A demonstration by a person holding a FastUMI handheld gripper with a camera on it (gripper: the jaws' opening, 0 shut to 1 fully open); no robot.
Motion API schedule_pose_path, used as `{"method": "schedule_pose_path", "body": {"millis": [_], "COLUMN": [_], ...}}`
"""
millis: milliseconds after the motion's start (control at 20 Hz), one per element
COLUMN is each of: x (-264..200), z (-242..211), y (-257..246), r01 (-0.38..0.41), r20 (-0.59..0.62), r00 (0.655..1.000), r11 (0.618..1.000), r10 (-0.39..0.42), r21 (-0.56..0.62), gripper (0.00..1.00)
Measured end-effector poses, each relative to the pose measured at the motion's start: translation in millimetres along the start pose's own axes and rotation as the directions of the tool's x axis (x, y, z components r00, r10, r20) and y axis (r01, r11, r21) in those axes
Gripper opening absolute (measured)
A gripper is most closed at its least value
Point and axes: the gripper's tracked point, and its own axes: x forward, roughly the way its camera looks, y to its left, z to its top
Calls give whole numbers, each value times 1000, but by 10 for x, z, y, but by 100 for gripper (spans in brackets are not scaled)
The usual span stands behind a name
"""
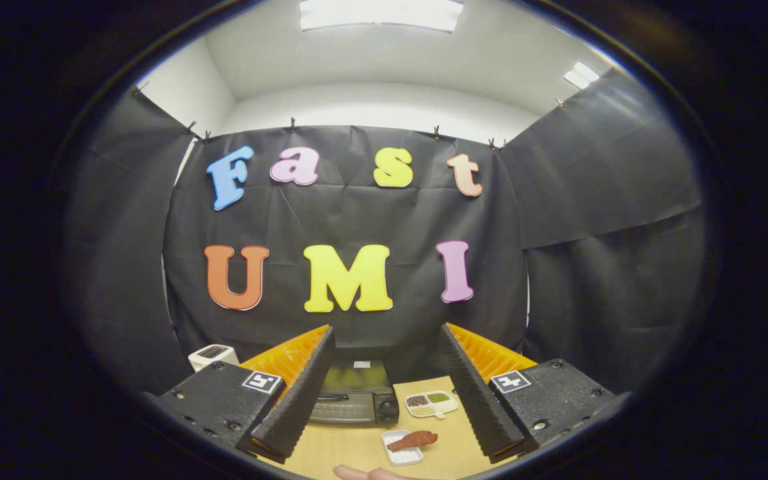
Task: Open the toaster oven, put the food inside, and close the toaster oven door.
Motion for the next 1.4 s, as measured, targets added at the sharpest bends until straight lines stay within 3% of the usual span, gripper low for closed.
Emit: {"method": "schedule_pose_path", "body": {"millis": [200, 500, 750, 1000, 1300, 1350, 1400], "x": [455, 1172, 1714, 2044, 2219, 2264, 2241], "z": [-275, -971, -1679, -2488, -2984, -2914, -2984], "y": [142, 543, 823, 1073, 1257, 1275, 1310], "r01": [5, -42, -48, -52, -87, -85, -92], "r20": [-7, -114, -180, -344, -461, -441, -464], "r00": [1000, 992, 982, 936, 884, 894, 882], "r11": [1000, 995, 998, 996, 996, 996, 996], "r10": [-5, 52, 56, 73, 79, 77, 79], "r21": [20, 86, 49, 69, 5, 3, -5], "gripper": [99, 99, 99, 99, 99, 99, 99]}}
